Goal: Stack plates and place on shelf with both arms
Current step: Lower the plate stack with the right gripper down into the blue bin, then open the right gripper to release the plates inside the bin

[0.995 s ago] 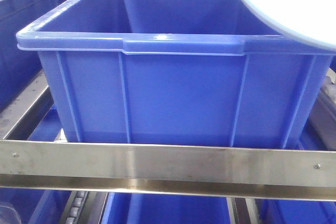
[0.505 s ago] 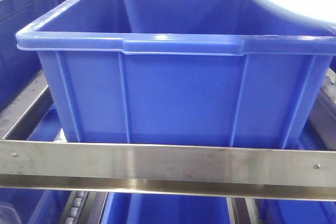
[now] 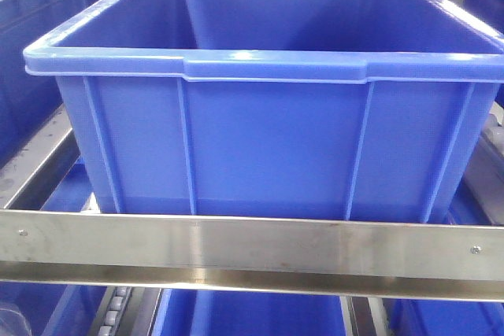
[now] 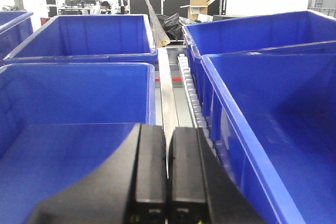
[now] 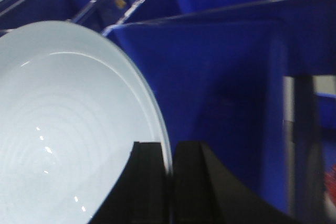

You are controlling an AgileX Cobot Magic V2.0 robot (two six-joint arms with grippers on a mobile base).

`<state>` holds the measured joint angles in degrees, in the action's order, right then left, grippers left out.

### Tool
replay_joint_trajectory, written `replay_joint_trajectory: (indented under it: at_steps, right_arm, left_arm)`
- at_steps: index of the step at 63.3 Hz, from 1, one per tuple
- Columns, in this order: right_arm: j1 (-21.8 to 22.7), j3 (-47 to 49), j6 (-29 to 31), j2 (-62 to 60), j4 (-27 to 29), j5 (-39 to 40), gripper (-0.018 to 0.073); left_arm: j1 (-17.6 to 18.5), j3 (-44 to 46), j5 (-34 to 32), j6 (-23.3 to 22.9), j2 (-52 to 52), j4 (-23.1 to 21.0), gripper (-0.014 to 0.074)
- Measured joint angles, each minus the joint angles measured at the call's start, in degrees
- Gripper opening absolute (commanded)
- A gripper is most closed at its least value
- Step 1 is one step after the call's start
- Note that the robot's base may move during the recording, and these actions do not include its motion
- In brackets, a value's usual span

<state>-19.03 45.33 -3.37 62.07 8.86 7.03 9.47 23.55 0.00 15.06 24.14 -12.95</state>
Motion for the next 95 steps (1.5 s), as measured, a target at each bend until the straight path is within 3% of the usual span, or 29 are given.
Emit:
replay_joint_trajectory:
  at_steps: [15,30,44,48,83,87,95]
  right_arm:
    - [-2.7,6.8,0.0,15.5,0.0,6.1,0.0141]
    - [-2.7,7.9,0.0,19.8,0.0,6.4,0.0155]
    - [-2.8,8.0,0.0,19.9,0.0,6.4,0.0348]
    - [-2.8,8.0,0.0,19.9,0.0,5.7,0.0368]
    - [-2.8,8.1,-0.1,19.9,0.1,4.5,0.0356]
    - [-2.8,8.1,-0.1,19.9,0.1,4.5,0.0319]
    - [-2.8,8.1,-0.1,19.5,0.1,4.4,0.0149]
  left_arm:
    - [0.0,0.0,0.0,0.0,0.0,0.0,0.0080]
    - [0.0,0.0,0.0,0.0,0.0,0.0,0.0080]
    - [0.0,0.0,0.0,0.0,0.0,0.0,0.0080]
    - [0.0,0.0,0.0,0.0,0.0,0.0,0.0080]
    - [0.0,0.0,0.0,0.0,0.0,0.0,0.0080]
    - [0.0,0.0,0.0,0.0,0.0,0.0,0.0080]
    - [0.0,0.0,0.0,0.0,0.0,0.0,0.0080]
